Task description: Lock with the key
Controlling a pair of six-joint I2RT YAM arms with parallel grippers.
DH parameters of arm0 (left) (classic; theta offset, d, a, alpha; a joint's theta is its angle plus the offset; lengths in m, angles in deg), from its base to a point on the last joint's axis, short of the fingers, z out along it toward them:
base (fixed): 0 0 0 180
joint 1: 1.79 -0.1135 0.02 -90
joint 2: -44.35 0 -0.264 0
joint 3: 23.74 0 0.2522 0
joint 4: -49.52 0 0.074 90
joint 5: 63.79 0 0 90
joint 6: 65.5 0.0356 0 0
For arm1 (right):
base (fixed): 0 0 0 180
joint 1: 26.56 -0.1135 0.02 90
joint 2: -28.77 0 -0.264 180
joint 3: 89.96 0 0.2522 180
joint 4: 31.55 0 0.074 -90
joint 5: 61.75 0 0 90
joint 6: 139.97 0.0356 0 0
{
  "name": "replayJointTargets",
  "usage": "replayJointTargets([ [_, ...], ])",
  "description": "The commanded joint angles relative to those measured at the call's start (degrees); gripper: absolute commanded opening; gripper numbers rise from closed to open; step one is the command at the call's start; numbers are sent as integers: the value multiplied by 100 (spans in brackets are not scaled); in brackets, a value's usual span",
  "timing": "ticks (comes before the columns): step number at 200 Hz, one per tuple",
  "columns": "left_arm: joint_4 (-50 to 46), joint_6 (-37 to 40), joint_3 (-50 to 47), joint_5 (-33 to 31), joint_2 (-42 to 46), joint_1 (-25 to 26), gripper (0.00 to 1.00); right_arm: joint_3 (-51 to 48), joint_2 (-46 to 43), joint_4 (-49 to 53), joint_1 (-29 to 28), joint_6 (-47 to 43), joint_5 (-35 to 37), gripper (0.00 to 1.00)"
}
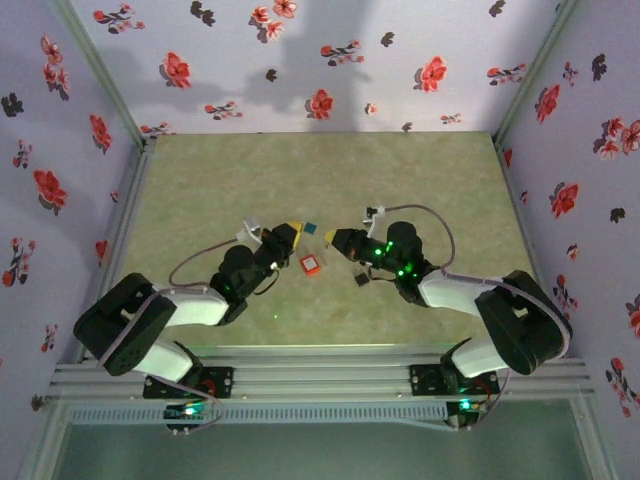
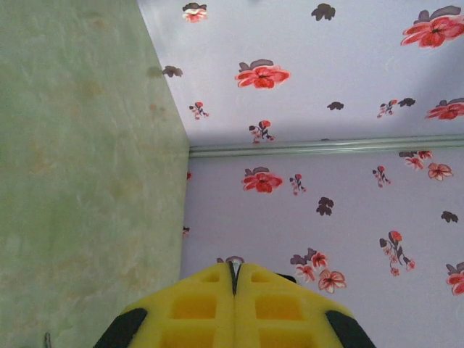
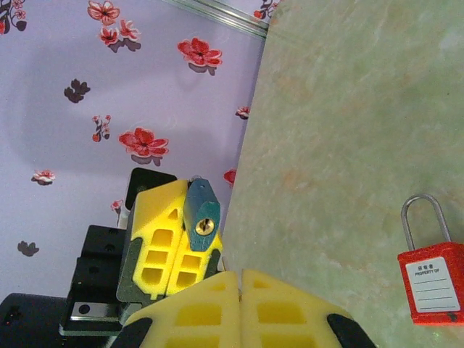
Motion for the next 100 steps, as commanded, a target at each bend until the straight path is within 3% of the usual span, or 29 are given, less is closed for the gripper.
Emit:
replayJointTargets([
  [1,308,15,-58,-172,132,-33,0,80,61,-34,11,-42,5,0],
  [100,168,17,-135,-10,134,-134,0,28,-383,491,16,-423,340,0],
])
